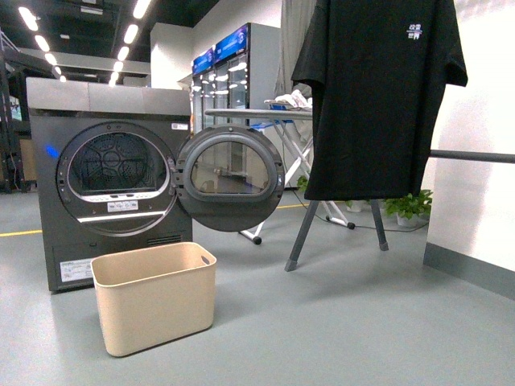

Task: Move hamper under clothes hanger

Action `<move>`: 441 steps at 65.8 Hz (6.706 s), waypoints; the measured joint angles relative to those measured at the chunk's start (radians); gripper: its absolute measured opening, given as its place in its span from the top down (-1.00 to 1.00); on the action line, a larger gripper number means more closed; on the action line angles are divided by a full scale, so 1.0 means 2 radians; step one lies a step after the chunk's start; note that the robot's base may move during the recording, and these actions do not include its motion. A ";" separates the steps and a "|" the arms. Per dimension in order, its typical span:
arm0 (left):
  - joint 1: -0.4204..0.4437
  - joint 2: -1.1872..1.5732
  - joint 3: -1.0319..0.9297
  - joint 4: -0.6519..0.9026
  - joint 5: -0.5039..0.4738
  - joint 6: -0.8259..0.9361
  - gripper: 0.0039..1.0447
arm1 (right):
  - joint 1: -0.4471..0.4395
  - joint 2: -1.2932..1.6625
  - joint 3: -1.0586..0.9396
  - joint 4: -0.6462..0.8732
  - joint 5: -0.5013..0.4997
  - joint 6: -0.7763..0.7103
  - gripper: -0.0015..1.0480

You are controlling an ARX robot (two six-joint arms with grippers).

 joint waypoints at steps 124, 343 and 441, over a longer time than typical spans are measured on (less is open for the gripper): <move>0.000 0.001 0.000 0.000 0.000 0.000 -0.88 | 0.000 0.000 0.000 0.000 0.000 0.000 -0.85; -0.020 1.053 0.510 0.094 -0.040 -0.043 -0.88 | 0.026 1.038 0.477 0.084 -0.068 0.030 -0.85; -0.079 1.179 0.588 0.047 -0.041 -0.073 -0.88 | 0.049 1.147 0.536 0.082 -0.006 0.021 -0.85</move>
